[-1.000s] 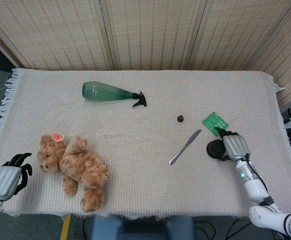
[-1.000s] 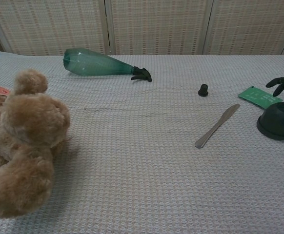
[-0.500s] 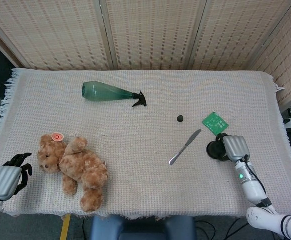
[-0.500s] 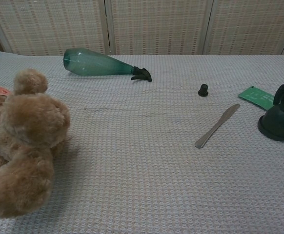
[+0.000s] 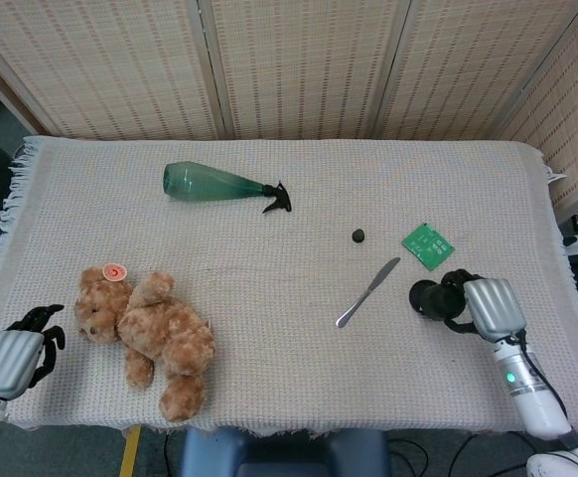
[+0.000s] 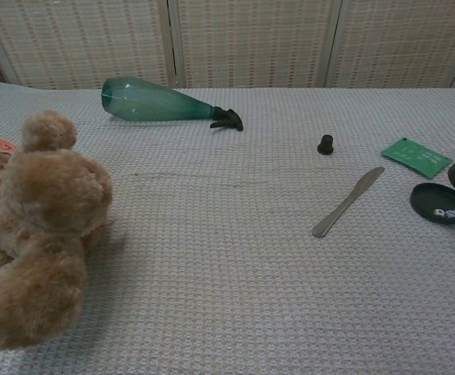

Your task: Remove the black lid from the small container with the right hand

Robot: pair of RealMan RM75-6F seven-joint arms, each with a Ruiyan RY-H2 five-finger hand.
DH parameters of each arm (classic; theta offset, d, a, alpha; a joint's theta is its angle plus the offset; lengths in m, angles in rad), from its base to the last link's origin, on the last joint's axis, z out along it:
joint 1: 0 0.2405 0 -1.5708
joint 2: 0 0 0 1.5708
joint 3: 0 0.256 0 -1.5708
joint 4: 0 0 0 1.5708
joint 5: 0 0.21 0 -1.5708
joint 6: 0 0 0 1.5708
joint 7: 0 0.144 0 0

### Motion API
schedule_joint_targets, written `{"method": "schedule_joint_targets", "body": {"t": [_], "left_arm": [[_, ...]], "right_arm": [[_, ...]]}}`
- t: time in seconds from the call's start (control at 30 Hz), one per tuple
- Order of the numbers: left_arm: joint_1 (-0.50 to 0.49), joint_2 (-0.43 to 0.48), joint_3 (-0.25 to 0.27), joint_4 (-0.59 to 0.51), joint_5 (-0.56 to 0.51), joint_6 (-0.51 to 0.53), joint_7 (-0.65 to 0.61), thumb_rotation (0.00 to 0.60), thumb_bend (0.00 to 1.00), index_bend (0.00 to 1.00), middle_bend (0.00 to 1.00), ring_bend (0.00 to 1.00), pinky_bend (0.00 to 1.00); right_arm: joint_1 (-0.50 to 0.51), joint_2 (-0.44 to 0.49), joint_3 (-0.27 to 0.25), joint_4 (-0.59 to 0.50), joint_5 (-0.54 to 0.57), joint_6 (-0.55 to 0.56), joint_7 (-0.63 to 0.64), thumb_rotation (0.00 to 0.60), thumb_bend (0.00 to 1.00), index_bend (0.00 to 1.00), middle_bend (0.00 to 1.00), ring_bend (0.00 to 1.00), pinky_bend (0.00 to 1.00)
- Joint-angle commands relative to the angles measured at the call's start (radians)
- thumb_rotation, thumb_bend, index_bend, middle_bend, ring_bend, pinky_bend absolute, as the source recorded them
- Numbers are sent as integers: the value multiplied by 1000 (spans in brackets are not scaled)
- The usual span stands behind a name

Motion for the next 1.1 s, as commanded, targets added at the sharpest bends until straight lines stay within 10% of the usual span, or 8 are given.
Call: {"method": "schedule_joint_targets", "body": {"t": [0.03,0.37,0.57,0.7,0.83,1.1], "left_arm": [[1,-2,0,0,1,2,2,600,764,562,169,167,431],[-1,-2,0,1,-1,-1,3,600,766,562,169,167,432],[1,0,1,0,0,1,0,600,765,559,169,167,431],[1,0,2,0,2,2,0,600,765,560,169,167,431],[2,0,2,0,3,4,0,600,765,560,169,167,431],[0,-1,1,3,2,0,-3,600,765,562,170,166,431]], "right_arm": [[-42,66,-51,-51,0,1,-55,600,88,469,425,509,645],[-41,51,-72,4,76,-101,-113,600,88,437,422,470,638],[-38,66,-88,-1,79,-143,-128,600,88,247,271,258,582],[-45,96,-98,-26,55,-145,-109,600,87,57,108,77,367],[-81,123,-100,-48,-12,-81,-45,600,87,0,3,0,191],[-211,83,-64,-15,-140,210,72,600,87,0,0,0,177]]}}
